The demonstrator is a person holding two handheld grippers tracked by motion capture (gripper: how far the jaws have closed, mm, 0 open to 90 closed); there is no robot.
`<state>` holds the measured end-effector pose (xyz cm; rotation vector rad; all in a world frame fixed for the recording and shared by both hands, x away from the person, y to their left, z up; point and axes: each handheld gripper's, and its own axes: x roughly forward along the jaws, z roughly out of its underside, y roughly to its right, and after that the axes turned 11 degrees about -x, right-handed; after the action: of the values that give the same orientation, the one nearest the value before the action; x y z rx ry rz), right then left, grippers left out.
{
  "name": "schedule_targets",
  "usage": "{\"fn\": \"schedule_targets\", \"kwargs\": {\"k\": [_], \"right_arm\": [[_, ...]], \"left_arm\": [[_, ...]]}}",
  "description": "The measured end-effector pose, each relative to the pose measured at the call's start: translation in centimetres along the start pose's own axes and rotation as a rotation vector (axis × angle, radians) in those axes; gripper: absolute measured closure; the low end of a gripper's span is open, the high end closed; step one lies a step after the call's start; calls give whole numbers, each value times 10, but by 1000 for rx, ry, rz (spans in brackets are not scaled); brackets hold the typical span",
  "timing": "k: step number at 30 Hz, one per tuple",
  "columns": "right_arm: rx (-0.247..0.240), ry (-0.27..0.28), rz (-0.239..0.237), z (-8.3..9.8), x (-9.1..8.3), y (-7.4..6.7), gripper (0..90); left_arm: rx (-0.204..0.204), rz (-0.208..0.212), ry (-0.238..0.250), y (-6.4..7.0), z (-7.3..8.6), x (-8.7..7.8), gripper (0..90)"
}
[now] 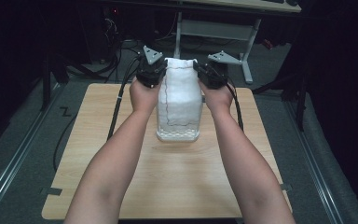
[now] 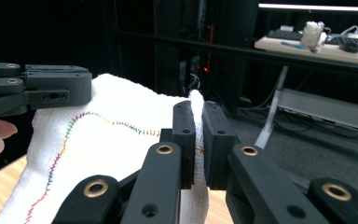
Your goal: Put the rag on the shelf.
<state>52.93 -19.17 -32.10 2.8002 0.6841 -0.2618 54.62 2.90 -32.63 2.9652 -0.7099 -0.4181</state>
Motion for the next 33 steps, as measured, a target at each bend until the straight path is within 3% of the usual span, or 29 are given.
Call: {"fn": "schedule_targets", "kwargs": {"k": [6,8,9,10,11,15,22,28,30,33], "right_arm": [[3,-65,2,13,12,-1,849],[8,-87,7,18,15,-1,830],[44,-130,-21,21,20,0,729],[44,-130,-21,21,20,0,729],[51,-168,-19,24,23,0,675],[42,-173,-31,25,24,-3,652],[9,-152,-49,19,18,-15,591],[-11,-149,-57,17,8,-20,532],[-15,-154,-55,17,4,-21,514],[-18,-148,-50,18,-3,-22,499]], "left_arm": [[-34,0,-84,-7,17,14,822],[-49,9,-112,-9,21,18,773],[-90,33,-129,-12,23,20,656],[-90,33,-129,-12,23,20,630],[-95,32,-119,-13,25,18,607],[-78,34,-124,-11,26,17,585],[-74,74,-120,-6,26,6,557],[-72,67,-85,-1,27,-13,538],[-65,47,-85,0,28,-17,518],[-70,51,-97,1,30,-23,504]]}}
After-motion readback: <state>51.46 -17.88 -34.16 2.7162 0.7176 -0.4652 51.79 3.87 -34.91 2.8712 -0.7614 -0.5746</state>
